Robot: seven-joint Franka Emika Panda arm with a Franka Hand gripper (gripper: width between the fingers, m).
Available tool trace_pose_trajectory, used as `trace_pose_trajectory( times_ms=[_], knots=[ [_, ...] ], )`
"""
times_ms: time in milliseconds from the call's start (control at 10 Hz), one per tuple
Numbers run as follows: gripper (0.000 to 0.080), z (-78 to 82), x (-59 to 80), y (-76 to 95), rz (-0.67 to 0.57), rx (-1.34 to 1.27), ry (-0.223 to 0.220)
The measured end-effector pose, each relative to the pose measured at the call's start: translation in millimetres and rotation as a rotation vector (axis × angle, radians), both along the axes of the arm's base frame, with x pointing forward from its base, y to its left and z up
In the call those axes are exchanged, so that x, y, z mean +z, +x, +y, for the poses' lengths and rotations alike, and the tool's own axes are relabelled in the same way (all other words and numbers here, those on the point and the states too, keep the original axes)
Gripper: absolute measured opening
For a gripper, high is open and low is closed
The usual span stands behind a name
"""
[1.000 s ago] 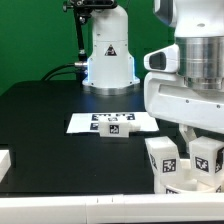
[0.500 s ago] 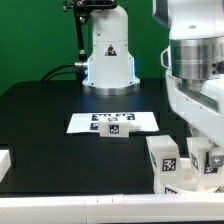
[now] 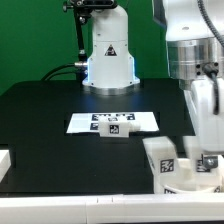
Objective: Assemble stool
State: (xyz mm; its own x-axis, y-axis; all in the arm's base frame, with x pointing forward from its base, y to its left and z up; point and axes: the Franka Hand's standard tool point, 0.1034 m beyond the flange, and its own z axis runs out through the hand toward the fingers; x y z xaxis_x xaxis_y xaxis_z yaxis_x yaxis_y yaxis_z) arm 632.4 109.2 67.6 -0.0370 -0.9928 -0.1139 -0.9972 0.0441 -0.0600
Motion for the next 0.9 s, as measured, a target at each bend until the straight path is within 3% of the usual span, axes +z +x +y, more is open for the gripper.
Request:
trace_pose_trajectory(
  times_ms=[100,200,300,700,900],
  knots=[
    [0.0531,2.0,7.4,-0.6,-0.007,0.143,-0.001],
    [0.0613,4.2,21.8,-0.6,-0.03,0.334,0.0],
    [0.0638,5.0,31.8,-0.1,-0.056,0.474,-0.004],
    [0.0649,5.8,32.2,-2.1,-0.077,0.757,-0.031],
    [0.0649,1.6,35.3,0.4,-0.113,1.146,-0.085]
  ],
)
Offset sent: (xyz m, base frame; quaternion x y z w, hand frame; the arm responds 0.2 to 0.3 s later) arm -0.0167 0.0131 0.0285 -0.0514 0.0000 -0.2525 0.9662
